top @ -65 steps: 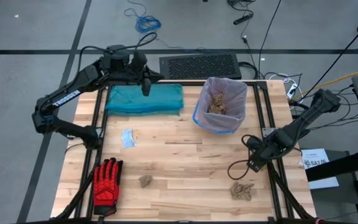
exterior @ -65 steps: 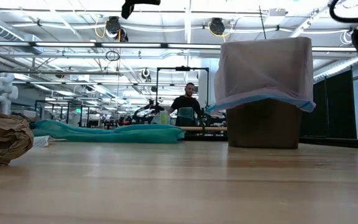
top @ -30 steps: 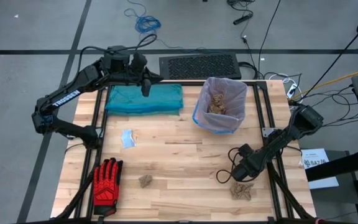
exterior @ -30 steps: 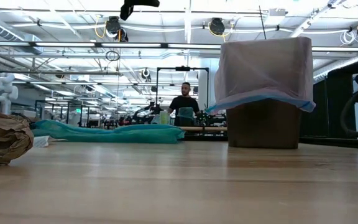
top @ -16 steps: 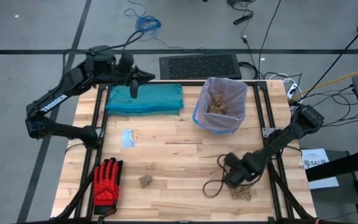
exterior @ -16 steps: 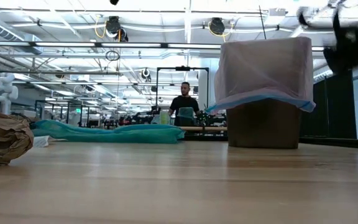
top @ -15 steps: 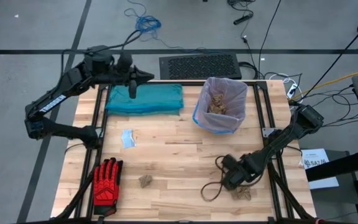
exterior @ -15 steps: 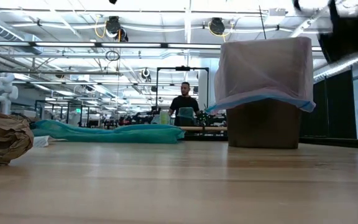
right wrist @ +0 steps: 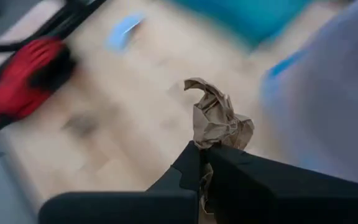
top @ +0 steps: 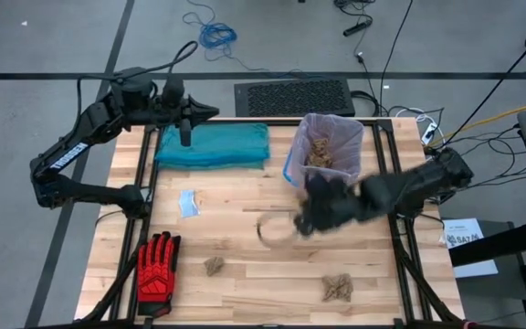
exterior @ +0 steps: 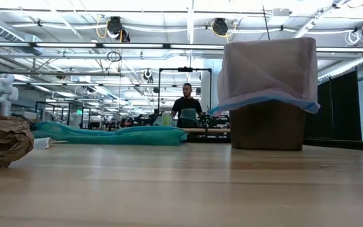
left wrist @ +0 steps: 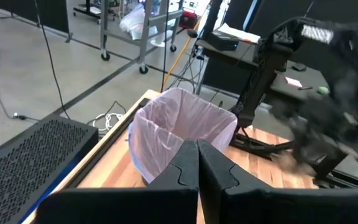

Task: Place trash/remove bag and relplace
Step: Put the brown napkin into the trash bin

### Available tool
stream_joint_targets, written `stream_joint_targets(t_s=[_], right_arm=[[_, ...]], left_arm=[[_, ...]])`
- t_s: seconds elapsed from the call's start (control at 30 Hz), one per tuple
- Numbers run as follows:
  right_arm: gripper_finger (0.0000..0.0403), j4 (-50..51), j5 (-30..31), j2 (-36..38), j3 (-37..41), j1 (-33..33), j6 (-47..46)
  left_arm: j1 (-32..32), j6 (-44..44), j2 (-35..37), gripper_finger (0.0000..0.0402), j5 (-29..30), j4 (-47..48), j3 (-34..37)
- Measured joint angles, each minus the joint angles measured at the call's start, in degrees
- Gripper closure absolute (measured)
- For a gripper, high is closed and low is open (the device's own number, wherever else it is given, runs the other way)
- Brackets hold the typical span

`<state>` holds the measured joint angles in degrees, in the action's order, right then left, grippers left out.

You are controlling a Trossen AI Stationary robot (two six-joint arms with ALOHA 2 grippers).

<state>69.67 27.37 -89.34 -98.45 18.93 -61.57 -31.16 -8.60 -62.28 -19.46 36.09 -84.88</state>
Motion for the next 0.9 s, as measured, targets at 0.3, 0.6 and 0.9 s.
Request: stream_joint_targets(t_s=[0.3, 0.6, 0.9], right_arm=[[0.0403, 13.1, 1.4, 0.1, -10.6, -24.8, 16.9], [0.0403, 13.4, -5.3, -0.4, -5.6, -39.7, 31.0], [0.0403, 11.7, -11.2, -0.4, -1.1, -46.4, 36.1]], left_arm=[[0.0, -1.3, 0.0, 0.0402, 0.4, 13.8, 0.0], [4.6, -4.6, -0.5, 0.0402, 5.1, 30.3, 0.0], [8.5, -7.6, -2.5, 0.0402, 6.5, 39.1, 2.9]])
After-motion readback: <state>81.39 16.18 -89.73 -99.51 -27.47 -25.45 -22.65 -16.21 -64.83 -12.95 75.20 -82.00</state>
